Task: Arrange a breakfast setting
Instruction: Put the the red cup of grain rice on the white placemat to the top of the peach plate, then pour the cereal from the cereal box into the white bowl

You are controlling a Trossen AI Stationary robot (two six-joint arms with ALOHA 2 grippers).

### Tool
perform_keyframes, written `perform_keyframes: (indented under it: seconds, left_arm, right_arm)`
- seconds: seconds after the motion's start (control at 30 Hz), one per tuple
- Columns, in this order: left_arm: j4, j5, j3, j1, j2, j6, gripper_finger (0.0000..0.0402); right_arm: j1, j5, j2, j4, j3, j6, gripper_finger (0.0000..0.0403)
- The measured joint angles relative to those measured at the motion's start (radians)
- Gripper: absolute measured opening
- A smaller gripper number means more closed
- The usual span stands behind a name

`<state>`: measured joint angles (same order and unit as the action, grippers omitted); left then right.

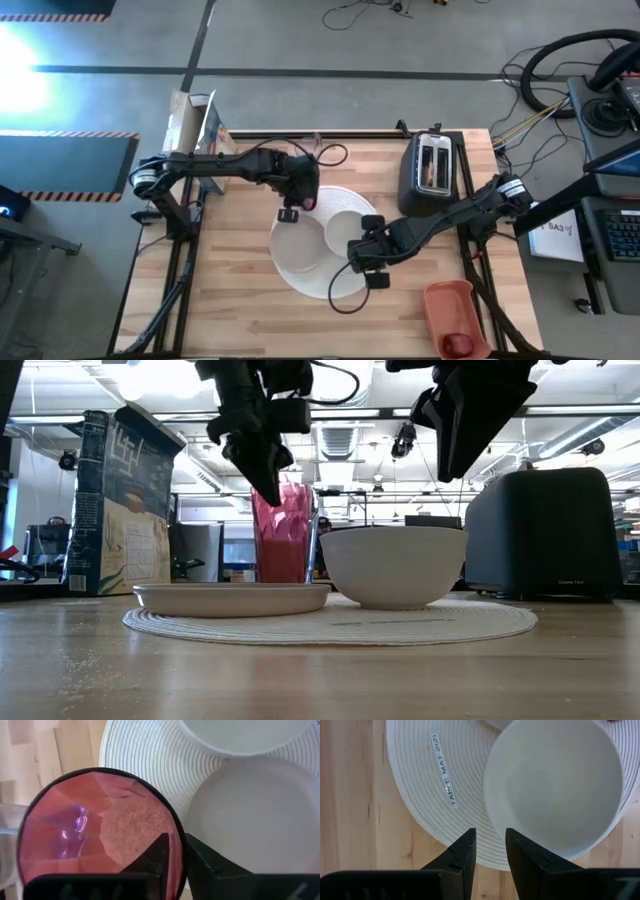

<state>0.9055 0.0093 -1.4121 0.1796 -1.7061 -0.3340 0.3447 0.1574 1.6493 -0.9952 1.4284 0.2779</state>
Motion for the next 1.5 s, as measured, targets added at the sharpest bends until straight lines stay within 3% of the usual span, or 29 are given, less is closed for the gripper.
perform_keyframes:
  seconds: [0.3, 0.63, 1.1, 1.3, 1.5]
  left_arm:
    - [0.045, 0.001, -0.059, -0.002, 0.0, -0.014, 0.0072]
    - [0.171, 0.003, -0.154, -0.022, 0.004, -0.049, 0.0076]
    - [0.215, 0.06, -0.139, -0.053, 0.111, 0.001, 0.0076]
    - [0.207, 0.062, -0.033, -0.088, 0.234, 0.087, 0.0076]
    - [0.098, 0.053, 0.225, -0.175, 0.428, 0.237, 0.0076]
  right_arm:
    - [0.0, 0.0, 0.0, 0.051, 0.0, 0.001, 0.0095]
    - [0.0, 0.0, 0.0, 0.081, 0.0, 0.002, 0.0095]
    - [0.0, 0.0, 0.0, 0.151, 0.0, -0.024, 0.0095]
    - [0.0, 0.0, 0.0, 0.17, 0.0, -0.024, 0.0095]
    - [0.0, 0.0, 0.0, 0.173, 0.0, -0.024, 0.0095]
